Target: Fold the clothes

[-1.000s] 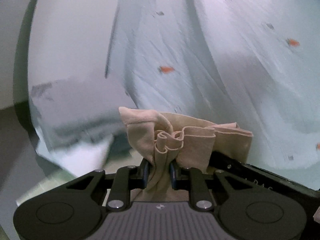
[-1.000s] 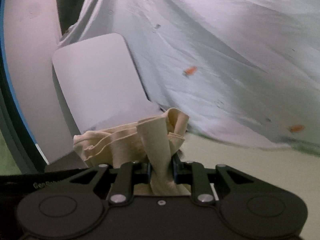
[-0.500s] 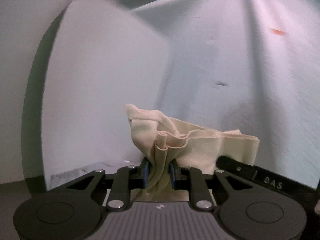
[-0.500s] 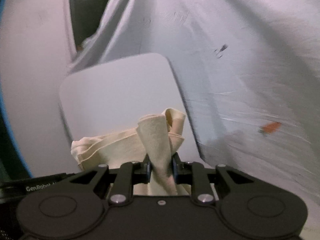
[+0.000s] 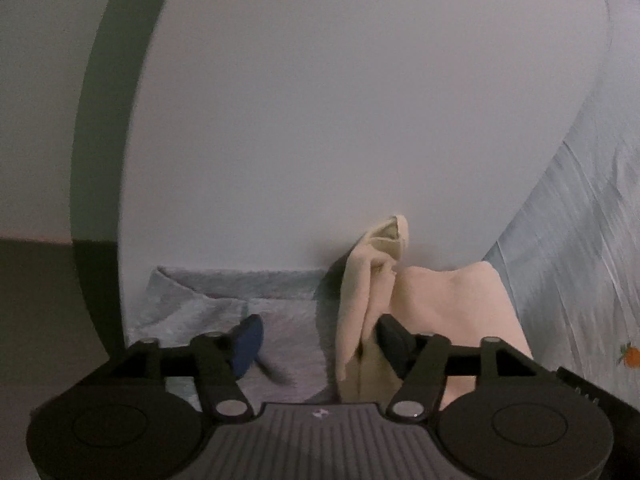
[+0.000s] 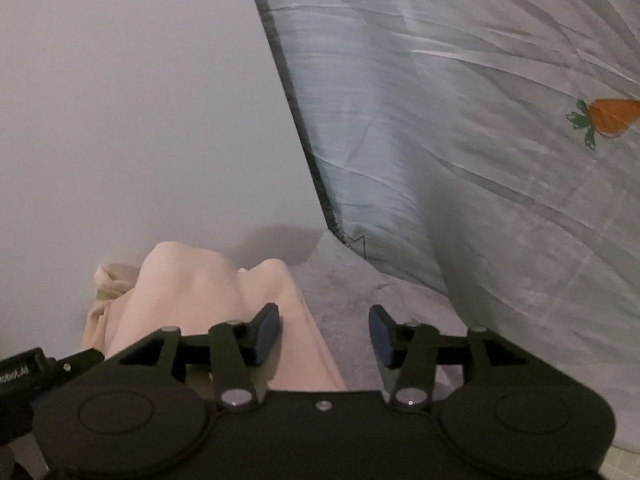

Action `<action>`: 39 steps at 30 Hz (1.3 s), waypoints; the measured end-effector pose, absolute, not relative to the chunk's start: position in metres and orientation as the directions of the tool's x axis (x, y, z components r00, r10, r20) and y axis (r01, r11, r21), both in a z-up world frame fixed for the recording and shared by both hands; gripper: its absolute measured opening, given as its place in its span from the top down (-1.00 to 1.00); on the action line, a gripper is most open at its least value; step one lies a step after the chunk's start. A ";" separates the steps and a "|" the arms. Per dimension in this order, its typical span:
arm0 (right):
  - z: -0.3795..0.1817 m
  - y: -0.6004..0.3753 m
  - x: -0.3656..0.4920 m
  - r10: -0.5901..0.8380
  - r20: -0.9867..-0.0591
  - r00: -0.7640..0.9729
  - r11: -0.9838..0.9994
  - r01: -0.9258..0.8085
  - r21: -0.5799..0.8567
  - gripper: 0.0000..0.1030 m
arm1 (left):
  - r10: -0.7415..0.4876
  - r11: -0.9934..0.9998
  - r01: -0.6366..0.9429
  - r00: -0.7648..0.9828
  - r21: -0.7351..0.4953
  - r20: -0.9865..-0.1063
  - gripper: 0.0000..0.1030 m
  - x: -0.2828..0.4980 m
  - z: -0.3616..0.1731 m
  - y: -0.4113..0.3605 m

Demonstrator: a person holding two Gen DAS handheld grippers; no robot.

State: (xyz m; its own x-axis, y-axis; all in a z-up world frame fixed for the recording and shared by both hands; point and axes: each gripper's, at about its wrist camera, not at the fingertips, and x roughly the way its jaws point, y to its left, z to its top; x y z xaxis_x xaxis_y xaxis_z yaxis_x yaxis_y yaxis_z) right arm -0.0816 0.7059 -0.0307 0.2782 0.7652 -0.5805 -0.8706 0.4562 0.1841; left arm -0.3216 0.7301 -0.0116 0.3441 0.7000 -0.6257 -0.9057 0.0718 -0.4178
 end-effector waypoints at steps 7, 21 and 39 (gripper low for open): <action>-0.004 0.651 -0.107 0.809 -0.474 0.347 0.455 -0.880 0.133 -0.82 | 0.725 0.185 -0.938 0.332 -0.293 -0.604 -0.84 -0.335 0.021 0.679; 0.043 0.438 -0.209 0.818 -0.416 0.398 0.497 -0.852 0.162 -1.00 | 0.756 0.451 -0.881 0.462 -0.143 -0.464 -1.00 -0.373 0.068 0.464; 0.016 0.237 -0.277 0.768 -0.501 0.398 0.494 -0.867 0.070 -1.00 | 0.734 0.408 -0.903 0.413 -0.136 -0.540 -1.00 -0.404 0.060 0.268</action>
